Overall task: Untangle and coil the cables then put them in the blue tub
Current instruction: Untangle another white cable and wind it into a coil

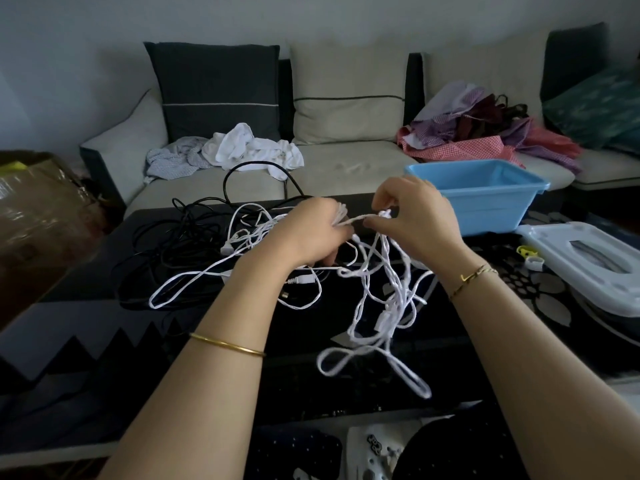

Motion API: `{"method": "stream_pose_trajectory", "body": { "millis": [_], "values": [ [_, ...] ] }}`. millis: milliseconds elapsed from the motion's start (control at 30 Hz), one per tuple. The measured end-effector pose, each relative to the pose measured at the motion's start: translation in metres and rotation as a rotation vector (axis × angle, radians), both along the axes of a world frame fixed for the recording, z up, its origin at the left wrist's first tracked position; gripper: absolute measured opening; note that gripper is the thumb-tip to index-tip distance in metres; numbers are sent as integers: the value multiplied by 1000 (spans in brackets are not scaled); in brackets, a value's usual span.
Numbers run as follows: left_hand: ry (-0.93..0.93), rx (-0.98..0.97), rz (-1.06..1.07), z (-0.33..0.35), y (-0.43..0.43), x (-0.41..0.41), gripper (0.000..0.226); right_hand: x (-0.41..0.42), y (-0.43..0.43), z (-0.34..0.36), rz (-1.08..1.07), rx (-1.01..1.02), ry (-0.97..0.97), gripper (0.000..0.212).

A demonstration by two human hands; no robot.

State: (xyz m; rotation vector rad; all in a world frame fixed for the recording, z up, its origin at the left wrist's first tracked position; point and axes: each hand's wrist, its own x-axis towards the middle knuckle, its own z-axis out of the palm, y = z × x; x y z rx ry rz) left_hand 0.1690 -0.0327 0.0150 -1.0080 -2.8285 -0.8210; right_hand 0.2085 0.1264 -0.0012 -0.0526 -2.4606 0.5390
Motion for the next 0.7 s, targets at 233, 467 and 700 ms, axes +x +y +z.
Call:
{"method": "stream_pose_trajectory", "body": {
  "millis": [233, 467, 700],
  "values": [
    [202, 171, 130, 15, -3, 2, 30, 0, -9, 7, 85, -154, -97, 10],
    [252, 425, 223, 80, -1, 7, 24, 19, -10, 31, 262, -507, -163, 17],
    [302, 536, 207, 170, 8, 37, 23, 38, -12, 104, 225, -471, -71, 13]
  ]
}}
